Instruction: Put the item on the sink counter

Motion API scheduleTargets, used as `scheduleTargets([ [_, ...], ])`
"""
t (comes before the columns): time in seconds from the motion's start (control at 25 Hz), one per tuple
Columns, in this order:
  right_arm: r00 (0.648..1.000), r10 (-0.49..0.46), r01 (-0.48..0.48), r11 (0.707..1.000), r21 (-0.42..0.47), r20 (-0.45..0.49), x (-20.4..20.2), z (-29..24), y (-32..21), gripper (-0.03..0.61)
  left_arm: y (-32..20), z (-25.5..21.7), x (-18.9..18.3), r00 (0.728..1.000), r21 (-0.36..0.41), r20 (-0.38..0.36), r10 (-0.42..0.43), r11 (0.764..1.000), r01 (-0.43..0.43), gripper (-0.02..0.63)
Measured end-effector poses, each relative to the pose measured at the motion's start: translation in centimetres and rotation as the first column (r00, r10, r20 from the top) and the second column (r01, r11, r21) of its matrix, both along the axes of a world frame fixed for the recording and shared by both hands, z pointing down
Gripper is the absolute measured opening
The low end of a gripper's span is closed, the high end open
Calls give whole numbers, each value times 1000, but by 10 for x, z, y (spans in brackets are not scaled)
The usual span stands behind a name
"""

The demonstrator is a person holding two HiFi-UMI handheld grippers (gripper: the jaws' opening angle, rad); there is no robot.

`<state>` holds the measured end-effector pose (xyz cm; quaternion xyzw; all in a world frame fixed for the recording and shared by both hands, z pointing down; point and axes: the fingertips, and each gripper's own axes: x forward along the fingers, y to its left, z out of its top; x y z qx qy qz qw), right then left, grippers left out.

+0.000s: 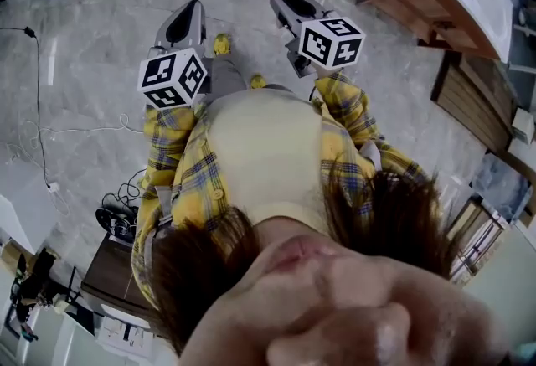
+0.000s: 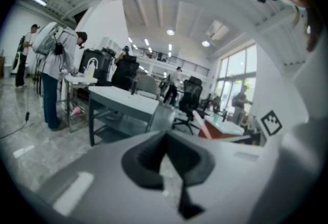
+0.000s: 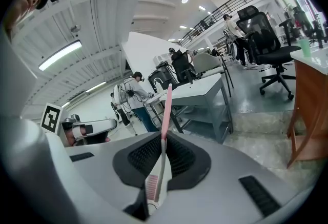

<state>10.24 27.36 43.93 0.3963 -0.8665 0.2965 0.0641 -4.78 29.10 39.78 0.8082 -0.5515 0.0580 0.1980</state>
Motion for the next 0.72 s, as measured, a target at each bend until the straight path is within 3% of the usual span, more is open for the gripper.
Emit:
scheduleTargets([
  [0.72, 993, 108, -108, 994, 8, -41, -51, -11, -123, 35, -142, -7, -53, 993, 18, -58, 107, 994, -106, 5],
])
